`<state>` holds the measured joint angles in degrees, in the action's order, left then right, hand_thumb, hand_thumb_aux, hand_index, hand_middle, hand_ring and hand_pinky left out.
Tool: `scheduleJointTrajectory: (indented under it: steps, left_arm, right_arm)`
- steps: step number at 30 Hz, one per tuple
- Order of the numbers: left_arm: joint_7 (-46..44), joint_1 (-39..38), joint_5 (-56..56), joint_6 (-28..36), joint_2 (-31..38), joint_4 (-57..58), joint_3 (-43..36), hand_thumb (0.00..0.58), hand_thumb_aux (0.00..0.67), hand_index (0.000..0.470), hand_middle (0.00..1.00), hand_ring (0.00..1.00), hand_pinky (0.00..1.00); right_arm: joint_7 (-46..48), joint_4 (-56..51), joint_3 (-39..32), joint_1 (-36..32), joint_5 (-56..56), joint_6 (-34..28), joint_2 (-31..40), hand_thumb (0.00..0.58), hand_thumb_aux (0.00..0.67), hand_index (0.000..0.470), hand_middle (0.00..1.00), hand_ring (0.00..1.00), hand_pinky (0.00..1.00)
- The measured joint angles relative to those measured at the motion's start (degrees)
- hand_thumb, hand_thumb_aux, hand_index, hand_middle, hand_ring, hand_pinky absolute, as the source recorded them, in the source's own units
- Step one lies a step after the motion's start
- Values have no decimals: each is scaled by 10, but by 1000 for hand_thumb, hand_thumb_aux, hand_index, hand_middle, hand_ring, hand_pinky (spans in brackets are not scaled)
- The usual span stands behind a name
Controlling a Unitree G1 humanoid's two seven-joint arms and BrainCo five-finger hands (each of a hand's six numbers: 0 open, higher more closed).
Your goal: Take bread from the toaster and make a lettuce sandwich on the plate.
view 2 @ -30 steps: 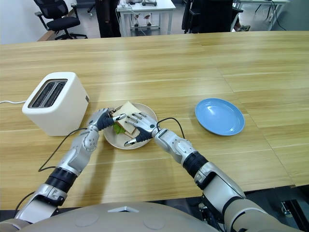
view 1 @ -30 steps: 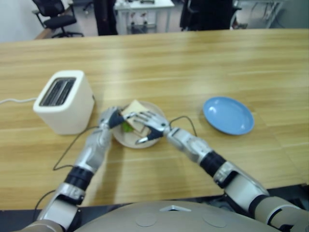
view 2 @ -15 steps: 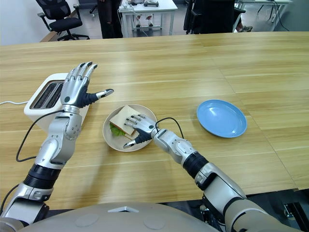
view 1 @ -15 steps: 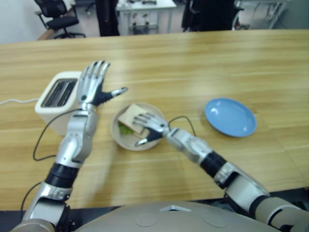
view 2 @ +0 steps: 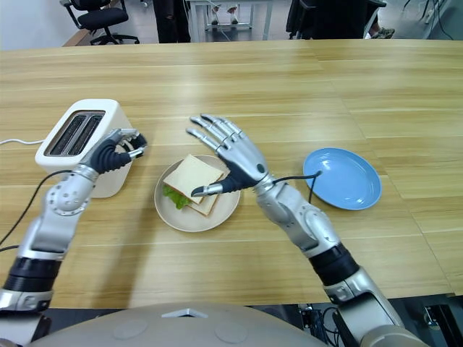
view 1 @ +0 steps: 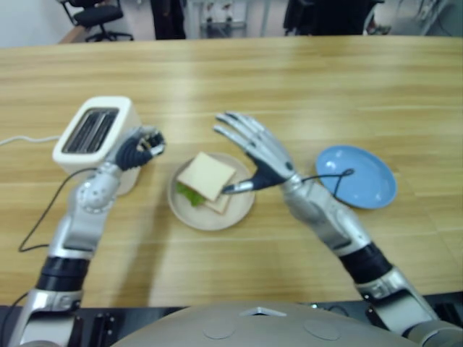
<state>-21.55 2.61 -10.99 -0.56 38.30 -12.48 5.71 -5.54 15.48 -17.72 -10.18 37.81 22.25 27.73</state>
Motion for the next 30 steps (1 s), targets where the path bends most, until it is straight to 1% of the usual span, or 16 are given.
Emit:
scheduleJointTrajectory:
  steps: [1,2,4,8,10,12,16,19,22,25,30]
  left_arm:
    - [-21,-12,13,1,15,-14,6,580,670,460,1000,1000,1000]
    - [-51,-32,27,2,37,-36,11,580,670,460,1000,1000,1000]
    - [-111,-83,44,3,87,-79,12,580,670,460,1000,1000,1000]
    - [-197,-177,35,23,155,-125,-6,580,670,460,1000,1000,1000]
    - [-219,-188,19,37,163,-124,-28,580,670,460,1000,1000,1000]
    - [-231,-186,-2,47,164,-115,-60,580,670,460,1000,1000,1000]
    - [-241,-141,-51,59,141,-55,-143,580,670,460,1000,1000,1000]
    - [-236,-96,-101,68,118,16,-194,580,670,460,1000,1000,1000]
    - [-233,-60,-127,66,93,50,-225,580,670,460,1000,1000,1000]
    - [-214,-9,-147,57,52,100,-247,580,670,460,1000,1000,1000]
    - [-160,85,-165,9,-14,231,-272,580,670,460,1000,1000,1000]
  right_arm:
    - [30,10,4,8,-20,-10,12,524,462,317,922,922,922]
    - [72,21,10,22,-50,-26,31,580,670,460,1000,1000,1000]
    - [165,42,19,63,-116,-62,72,580,670,460,1000,1000,1000]
    - [298,80,16,137,-199,-122,127,580,670,460,1000,1000,1000]
    - [346,97,4,158,-213,-147,140,580,670,460,1000,1000,1000]
    - [385,112,-29,165,-211,-166,138,580,670,460,1000,1000,1000]
    - [434,119,-103,164,-165,-198,109,580,670,460,1000,1000,1000]
    - [449,96,-141,136,-132,-208,78,580,670,460,1000,1000,1000]
    - [456,53,-177,116,-101,-211,49,580,670,460,1000,1000,1000]
    - [456,-16,-203,82,-84,-205,14,580,670,460,1000,1000,1000]
    - [432,-138,-209,28,-77,-176,-33,580,670,460,1000,1000,1000]
